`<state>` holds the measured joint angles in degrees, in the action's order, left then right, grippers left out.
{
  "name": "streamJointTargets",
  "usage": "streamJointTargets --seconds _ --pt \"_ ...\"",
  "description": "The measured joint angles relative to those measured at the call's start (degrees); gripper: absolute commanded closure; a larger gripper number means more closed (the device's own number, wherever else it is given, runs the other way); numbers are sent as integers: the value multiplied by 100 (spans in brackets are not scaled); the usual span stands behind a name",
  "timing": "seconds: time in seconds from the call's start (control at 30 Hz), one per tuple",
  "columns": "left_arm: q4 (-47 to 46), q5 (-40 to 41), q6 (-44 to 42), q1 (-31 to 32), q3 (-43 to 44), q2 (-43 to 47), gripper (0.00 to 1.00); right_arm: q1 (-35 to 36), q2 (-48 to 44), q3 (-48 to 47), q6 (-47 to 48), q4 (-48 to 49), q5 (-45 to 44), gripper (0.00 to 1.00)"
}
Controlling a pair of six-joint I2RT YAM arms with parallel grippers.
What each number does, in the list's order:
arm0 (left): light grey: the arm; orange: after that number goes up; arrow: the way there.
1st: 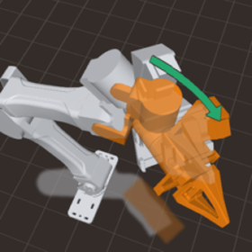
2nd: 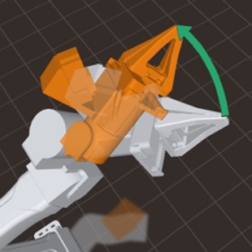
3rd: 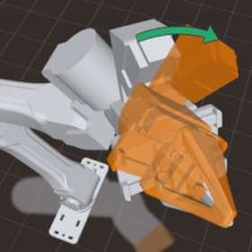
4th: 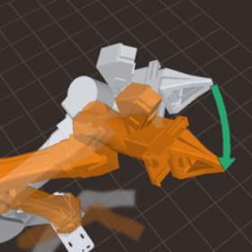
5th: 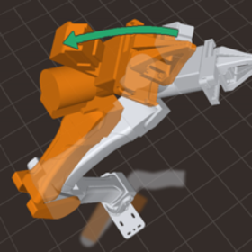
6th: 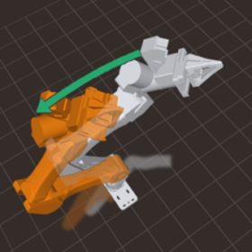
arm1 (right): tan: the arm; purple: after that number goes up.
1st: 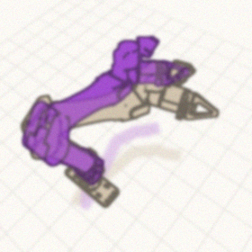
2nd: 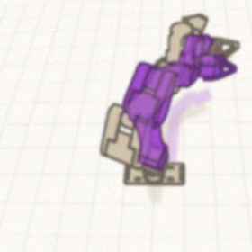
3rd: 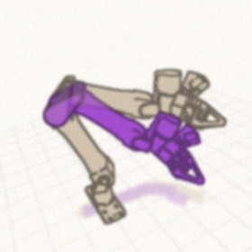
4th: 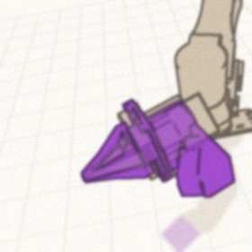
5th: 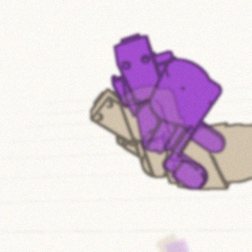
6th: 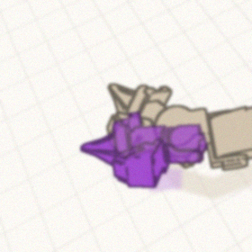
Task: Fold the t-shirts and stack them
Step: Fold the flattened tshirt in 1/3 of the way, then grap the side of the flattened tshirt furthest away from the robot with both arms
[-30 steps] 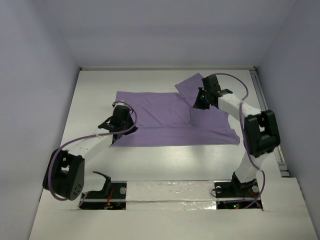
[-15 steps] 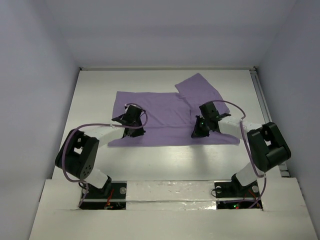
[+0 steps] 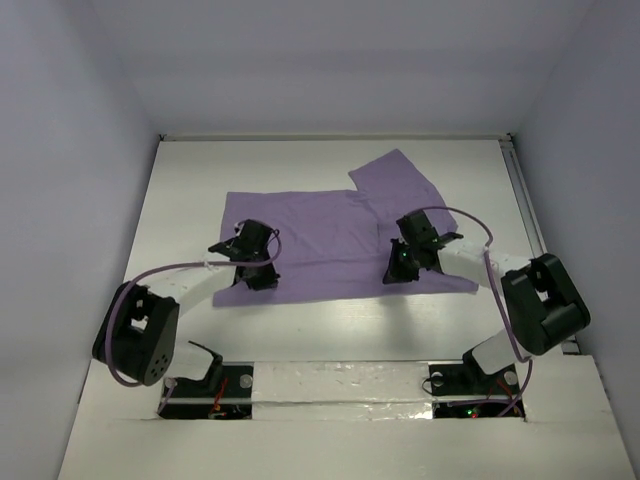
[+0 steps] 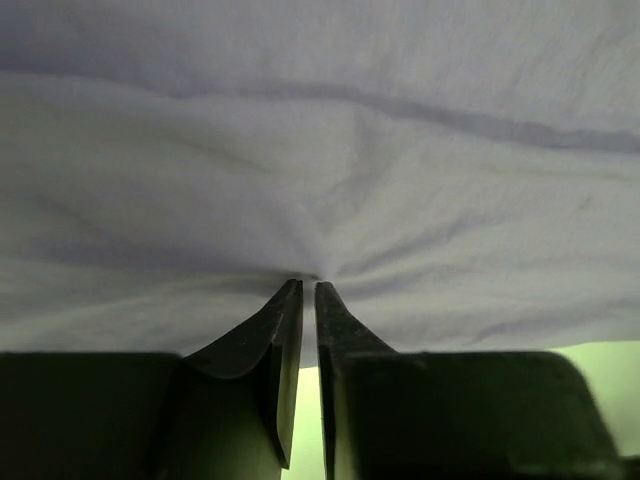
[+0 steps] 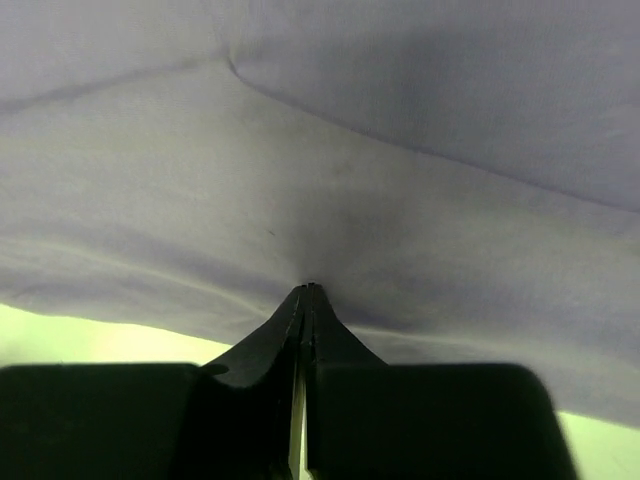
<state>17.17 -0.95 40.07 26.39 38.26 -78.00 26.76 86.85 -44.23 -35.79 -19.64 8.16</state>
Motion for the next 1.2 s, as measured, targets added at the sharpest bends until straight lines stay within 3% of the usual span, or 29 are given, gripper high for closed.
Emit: streamJointTargets --seconds 0.07,0.1,0.2,0.23,0.27,0.3,0.33,0.5,0.53,0.6,0.67,1.2 --pt "256 70 -63 -184 323 -48 81 0 107 -356 55 -326 -28 82" --pt "446 127 -120 -295 686 -131 74 0 177 -605 98 -439 -66 72" --pt "422 269 -363 -732 2063 -579 69 -7 321 -1401 240 -603 -144 63" --pt "284 293 -459 -922 2492 -765 68 -13 350 -1641 302 -601 -157 65" --pt "118 326 -538 -1139 2920 -964 69 -22 376 -1869 352 -584 -168 75" --pt "11 367 -623 -1351 3274 -1189 77 -44 393 -2031 398 -555 -168 88" --pt "-61 437 -693 -1561 3657 -1456 100 -55 404 -2170 450 -531 -168 100" --pt "-186 734 -1075 -2304 5086 -3077 100 -85 411 -2288 535 -533 -111 100" --pt "-181 778 -1126 -2389 5239 -3397 90 -90 411 -2288 555 -546 -103 100" --pt "-140 835 -1244 -2485 5316 -3838 70 -92 411 -2288 592 -546 -74 100" --pt "-9 890 -1338 -2503 5289 -4103 63 -90 411 -2262 614 -542 -42 100" --pt "-236 933 -1543 -2492 5318 -4538 60 -90 407 -1530 597 -463 352 100"
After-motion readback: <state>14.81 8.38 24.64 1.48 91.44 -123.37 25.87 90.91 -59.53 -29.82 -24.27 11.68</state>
